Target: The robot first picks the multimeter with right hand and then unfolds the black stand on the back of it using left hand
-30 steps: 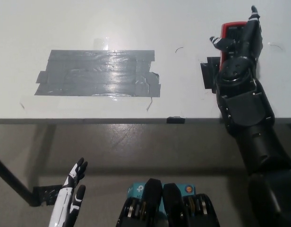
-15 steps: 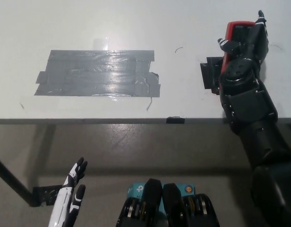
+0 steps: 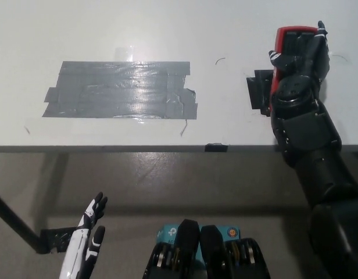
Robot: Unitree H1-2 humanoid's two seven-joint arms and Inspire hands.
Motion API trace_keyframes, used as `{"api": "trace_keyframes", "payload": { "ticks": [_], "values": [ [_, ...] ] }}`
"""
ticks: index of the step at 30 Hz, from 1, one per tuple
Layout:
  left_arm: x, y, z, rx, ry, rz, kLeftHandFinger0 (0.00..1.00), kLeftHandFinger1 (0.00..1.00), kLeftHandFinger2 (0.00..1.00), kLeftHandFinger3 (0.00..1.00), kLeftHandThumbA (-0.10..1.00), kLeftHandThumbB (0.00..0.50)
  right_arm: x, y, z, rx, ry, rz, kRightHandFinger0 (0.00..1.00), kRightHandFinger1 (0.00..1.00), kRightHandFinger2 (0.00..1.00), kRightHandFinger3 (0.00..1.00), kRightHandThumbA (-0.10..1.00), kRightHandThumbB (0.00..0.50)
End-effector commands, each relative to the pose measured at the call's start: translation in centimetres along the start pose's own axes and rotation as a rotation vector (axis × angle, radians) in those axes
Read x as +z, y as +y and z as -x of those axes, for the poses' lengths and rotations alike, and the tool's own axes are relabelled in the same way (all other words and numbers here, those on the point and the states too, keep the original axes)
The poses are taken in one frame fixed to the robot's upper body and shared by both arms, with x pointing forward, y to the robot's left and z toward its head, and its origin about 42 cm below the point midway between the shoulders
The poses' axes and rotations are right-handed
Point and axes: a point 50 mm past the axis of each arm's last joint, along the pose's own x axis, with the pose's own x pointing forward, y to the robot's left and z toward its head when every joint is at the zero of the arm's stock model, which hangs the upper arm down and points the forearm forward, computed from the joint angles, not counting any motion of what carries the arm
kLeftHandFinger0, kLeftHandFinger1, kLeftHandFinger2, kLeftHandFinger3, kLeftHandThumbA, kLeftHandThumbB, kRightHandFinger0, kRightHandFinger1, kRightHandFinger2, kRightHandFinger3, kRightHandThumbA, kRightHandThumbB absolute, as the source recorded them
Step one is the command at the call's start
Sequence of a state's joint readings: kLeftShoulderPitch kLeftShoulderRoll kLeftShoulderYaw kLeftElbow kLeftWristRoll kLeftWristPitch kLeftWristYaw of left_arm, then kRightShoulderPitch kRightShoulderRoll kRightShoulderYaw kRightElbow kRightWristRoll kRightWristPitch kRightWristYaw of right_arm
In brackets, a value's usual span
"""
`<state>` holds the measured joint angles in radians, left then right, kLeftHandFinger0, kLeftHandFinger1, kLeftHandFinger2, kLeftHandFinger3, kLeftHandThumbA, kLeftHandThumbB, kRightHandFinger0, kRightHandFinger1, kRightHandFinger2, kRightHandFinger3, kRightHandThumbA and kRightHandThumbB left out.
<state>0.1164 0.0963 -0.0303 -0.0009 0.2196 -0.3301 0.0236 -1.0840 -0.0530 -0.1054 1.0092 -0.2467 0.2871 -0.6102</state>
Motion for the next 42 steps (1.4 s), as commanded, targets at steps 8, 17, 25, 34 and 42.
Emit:
{"api": "trace_keyframes", "payload": {
  "ticks": [8,17,25,34,42],
  "values": [
    [1.1,0.5,-0.7,0.003,-0.073,-0.013,1.0,1.0,1.0,1.0,1.0,0.153,0.5,-0.1,-0.9,0.007,0.049,-0.084,0.7,0.76,0.7,0.53,-0.03,0.28],
    [1.2,0.7,-0.9,0.008,-0.084,-0.019,1.0,1.0,1.0,1.0,1.0,0.145,-0.4,0.0,-0.9,0.005,0.045,-0.204,0.14,0.17,0.16,0.05,0.03,0.274],
    [1.3,0.7,-1.0,0.007,-0.089,-0.013,1.0,1.0,1.0,1.0,1.0,0.142,0.5,-0.3,-1.0,-0.016,0.014,-0.322,0.08,0.12,0.08,0.0,-0.05,0.275],
    [1.2,0.6,-0.7,0.007,-0.078,-0.014,1.0,1.0,1.0,1.0,1.0,0.154,3.5,-1.8,-0.7,0.073,-0.003,-0.883,0.0,0.1,0.58,0.63,-0.1,0.209],
    [1.5,0.4,-0.1,0.0,-0.075,0.0,1.0,1.0,1.0,1.0,1.0,0.183,6.3,-4.9,1.9,0.325,-0.011,-1.3,0.0,0.11,0.72,0.91,-0.1,0.129]
  ]
}}
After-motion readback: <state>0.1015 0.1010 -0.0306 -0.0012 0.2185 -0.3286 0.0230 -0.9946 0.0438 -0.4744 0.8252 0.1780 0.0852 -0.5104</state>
